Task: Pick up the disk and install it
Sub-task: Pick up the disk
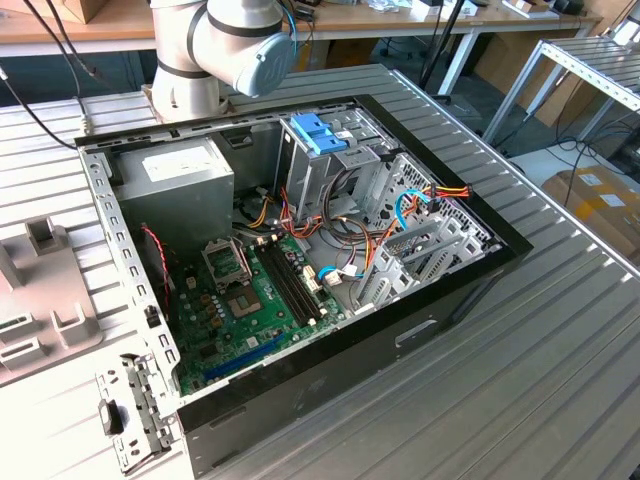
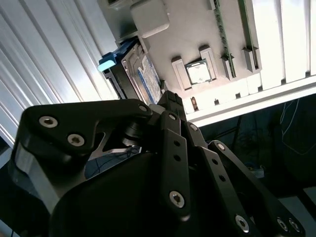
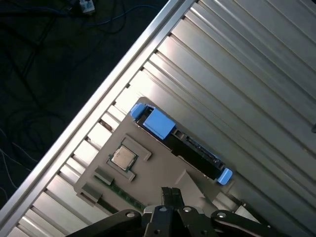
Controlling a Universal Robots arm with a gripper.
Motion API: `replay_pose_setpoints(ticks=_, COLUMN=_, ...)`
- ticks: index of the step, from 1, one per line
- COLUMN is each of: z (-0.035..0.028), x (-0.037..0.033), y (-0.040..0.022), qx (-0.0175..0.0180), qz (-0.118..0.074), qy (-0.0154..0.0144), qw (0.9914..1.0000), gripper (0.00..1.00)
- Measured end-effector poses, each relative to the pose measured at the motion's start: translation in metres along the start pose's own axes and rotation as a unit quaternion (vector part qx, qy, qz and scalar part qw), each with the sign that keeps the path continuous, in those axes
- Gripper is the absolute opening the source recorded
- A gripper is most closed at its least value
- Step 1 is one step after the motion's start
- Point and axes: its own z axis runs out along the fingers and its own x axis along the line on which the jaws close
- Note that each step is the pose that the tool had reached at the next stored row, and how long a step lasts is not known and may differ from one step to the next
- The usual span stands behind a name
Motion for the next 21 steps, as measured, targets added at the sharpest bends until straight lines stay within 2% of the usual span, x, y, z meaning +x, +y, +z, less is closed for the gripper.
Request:
replay_pose_setpoints(ticks=9, z=0.0000, x=0.0000, y=0.0000, qx=-0.0010, qz=-0.034, qy=-0.0011, qw=0.99943, gripper=0.11)
replay_pose_setpoints(ticks=13, z=0.0000, x=0.0000, y=0.0000, qx=-0.0016, qz=-0.054, qy=-0.0017, qw=0.99855, gripper=0.11)
replay_pose_setpoints(ticks=21, z=0.0000, x=0.0000, y=0.0000, qx=-0.0027, qz=-0.089, qy=-0.0028, qw=0.99603, gripper=0.11)
